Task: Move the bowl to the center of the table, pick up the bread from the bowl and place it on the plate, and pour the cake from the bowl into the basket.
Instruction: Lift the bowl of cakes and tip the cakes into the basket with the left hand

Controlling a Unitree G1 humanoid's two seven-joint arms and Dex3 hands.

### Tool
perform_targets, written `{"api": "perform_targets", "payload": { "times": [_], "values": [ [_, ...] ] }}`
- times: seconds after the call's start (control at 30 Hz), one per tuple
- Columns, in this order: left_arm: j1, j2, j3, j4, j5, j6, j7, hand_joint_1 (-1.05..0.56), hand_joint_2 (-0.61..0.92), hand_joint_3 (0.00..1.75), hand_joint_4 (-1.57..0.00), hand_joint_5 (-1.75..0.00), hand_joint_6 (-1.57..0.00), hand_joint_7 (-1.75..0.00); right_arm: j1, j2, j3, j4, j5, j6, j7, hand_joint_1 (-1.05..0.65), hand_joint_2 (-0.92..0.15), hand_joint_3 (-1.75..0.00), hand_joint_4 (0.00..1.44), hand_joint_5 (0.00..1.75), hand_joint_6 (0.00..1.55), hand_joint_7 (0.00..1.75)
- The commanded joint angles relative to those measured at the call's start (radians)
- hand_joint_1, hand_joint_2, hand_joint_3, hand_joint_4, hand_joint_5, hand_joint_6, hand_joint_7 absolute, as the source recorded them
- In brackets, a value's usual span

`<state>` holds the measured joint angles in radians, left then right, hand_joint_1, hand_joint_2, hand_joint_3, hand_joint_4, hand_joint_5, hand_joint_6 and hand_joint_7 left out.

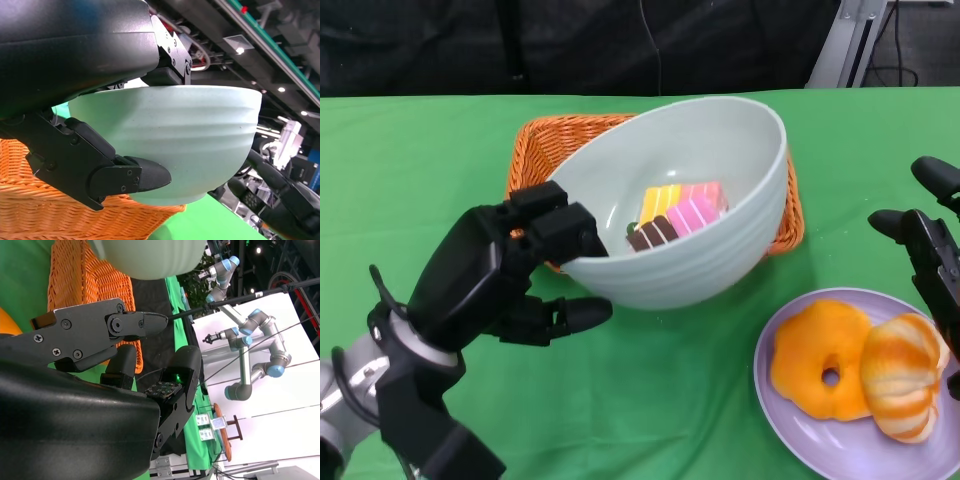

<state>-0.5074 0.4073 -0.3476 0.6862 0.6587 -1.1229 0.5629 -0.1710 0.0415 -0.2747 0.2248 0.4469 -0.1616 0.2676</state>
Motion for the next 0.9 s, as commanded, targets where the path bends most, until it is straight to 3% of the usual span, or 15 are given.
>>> {"api": "perform_targets", "payload": {
  "times": [0.03, 0.3, 0.37, 0.5, 0.9],
  "values": [
    [-0.037, -0.020, 0.036, 0.035, -0.048, -0.021, -0.025, -0.14, 0.78, 0.73, -0.64, -1.73, -0.62, -1.49, -0.009, 0.000, -0.003, 0.009, -0.004, -0.020, -0.005, -0.19, -0.92, -0.23, 0.54, 1.22, 0.52, 0.72],
    [-0.098, -0.078, 0.072, 0.128, -0.115, -0.045, -0.109, -0.12, 0.78, 0.73, -0.62, -1.75, -0.63, -1.50, -0.010, 0.002, 0.000, 0.022, -0.007, -0.026, 0.000, -0.19, -0.92, -0.20, 0.54, 1.22, 0.52, 0.70],
    [-0.115, -0.097, 0.078, 0.154, -0.132, -0.049, -0.127, -0.09, 0.71, 0.91, -0.60, -1.75, -0.61, -1.54, -0.013, 0.003, 0.002, 0.036, -0.009, -0.040, 0.009, -0.19, -0.92, -0.22, 0.52, 1.21, 0.52, 0.70],
    [-0.134, -0.117, 0.094, 0.184, -0.131, -0.048, -0.140, -0.08, 0.66, 1.01, -0.61, -1.75, -0.61, -1.56, -0.017, 0.005, 0.004, 0.047, -0.007, -0.040, 0.008, -0.18, -0.92, -0.23, 0.51, 1.21, 0.51, 0.69],
    [-0.185, -0.152, 0.110, 0.262, -0.155, -0.056, -0.168, -0.11, 0.64, 1.05, -0.63, -1.75, -0.63, -1.55, -0.024, 0.013, 0.013, 0.084, -0.023, -0.076, 0.015, -0.19, -0.92, -0.28, 0.51, 1.23, 0.50, 0.68]
  ]
}}
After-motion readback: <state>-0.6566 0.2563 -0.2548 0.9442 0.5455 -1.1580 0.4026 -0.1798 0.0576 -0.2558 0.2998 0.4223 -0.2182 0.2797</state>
